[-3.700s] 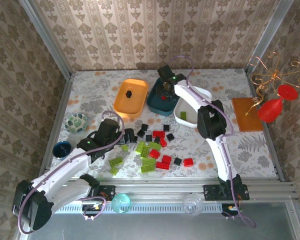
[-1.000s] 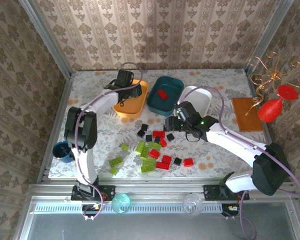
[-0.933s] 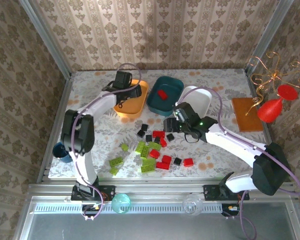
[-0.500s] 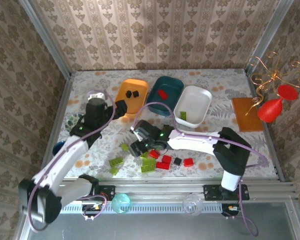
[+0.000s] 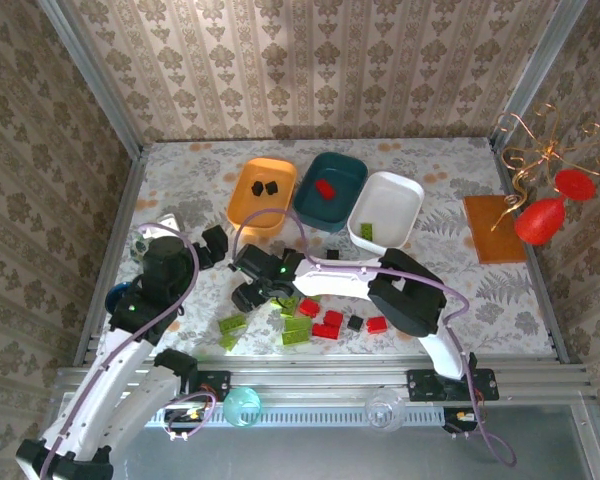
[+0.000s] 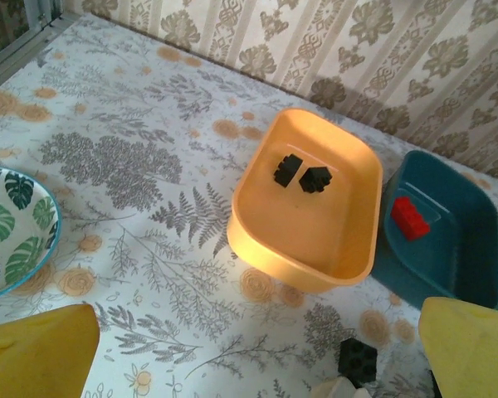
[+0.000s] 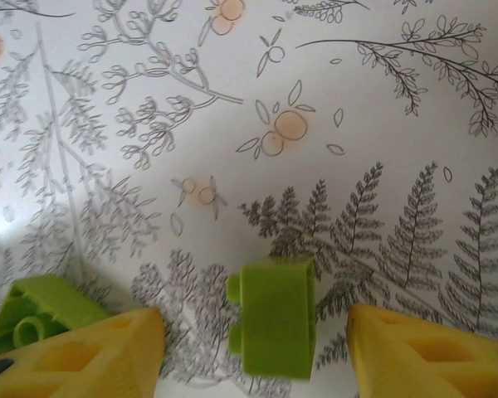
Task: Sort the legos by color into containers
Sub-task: Pick up the lego from the bottom-left of the table, then place the lego in the container.
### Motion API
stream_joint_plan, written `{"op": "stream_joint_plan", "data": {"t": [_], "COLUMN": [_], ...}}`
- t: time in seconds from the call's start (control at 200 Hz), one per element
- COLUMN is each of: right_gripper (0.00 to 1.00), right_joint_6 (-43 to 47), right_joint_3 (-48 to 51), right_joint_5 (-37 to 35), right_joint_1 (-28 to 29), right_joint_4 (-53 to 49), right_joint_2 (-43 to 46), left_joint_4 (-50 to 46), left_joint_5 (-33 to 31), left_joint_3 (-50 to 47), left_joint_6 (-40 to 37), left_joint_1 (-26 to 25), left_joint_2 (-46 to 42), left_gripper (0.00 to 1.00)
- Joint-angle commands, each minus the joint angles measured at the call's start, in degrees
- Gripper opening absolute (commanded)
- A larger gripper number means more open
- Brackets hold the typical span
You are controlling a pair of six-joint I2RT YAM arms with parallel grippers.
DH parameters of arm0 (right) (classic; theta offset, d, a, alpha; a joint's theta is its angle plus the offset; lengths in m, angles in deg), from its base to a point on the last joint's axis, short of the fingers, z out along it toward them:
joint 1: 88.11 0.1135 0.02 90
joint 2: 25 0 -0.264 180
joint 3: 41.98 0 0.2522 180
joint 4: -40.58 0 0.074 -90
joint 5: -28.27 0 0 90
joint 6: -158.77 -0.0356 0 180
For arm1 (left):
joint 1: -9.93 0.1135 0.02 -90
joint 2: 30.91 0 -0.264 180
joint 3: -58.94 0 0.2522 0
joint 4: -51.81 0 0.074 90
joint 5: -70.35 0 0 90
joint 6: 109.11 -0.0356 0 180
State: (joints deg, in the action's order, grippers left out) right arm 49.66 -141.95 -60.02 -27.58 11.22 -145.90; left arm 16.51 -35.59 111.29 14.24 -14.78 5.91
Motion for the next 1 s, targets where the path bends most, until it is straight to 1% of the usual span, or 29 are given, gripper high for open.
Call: {"op": "stream_joint_plan", "data": {"t": [0.0,0.19,0.325,0.41,0.525,0.61,0.705,0.79,0.895,0.99], "right_gripper": [0.57,0.39,0.27,0.24,0.21,0.21,0.21,0.21,0.2,0.2], "right_joint_6": [1.6,1.5,1.6,1.2,-0.6,-2.4,-4.4,-7.2,-11.0,-12.8], "right_joint_3": [-3.2,-2.9,-1.1,2.4,9.4,15.7,22.1,26.5,29.3,28.2], "right_joint_5": [-1.8,-0.9,-0.8,-1.7,-2.1,-2.7,-5.0,-8.2,-12.3,-13.4], "right_joint_1": [-0.2,-0.2,-0.3,-1.0,-3.7,-7.6,-13.6,-20.6,-30.4,-37.4], "right_joint_4": [-2.5,-2.2,-0.2,2.6,6.5,9.3,10.2,8.9,5.7,2.4], "right_joint_2": [-2.3,-2.7,-1.0,2.4,10.8,18.6,26.9,32.5,35.5,33.9], "left_joint_4": [-1.5,-1.1,-0.4,0.2,1.8,3.0,4.1,5.2,6.6,6.9], "left_joint_5": [-0.6,-0.3,0.4,1.4,3.1,4.3,5.6,6.6,8.1,9.4], "left_joint_3": [-0.4,-0.8,-0.9,-0.5,-0.4,-0.7,-0.9,-1.2,-1.5,-1.5], "left_joint_6": [0.3,0.0,-0.2,-0.3,-0.6,-0.7,-0.4,-0.1,0.4,0.7], "left_joint_1": [-0.1,0.0,-0.1,-0.1,-0.1,-0.1,-0.1,-0.2,-0.2,-0.5], "left_joint_2": [0.0,0.1,1.1,2.1,3.1,4.3,6.4,8.2,10.1,11.9], "left_gripper": [1.0,1.0,1.0,1.0,1.0,1.0,1.0,1.0,1.0,1.0]}}
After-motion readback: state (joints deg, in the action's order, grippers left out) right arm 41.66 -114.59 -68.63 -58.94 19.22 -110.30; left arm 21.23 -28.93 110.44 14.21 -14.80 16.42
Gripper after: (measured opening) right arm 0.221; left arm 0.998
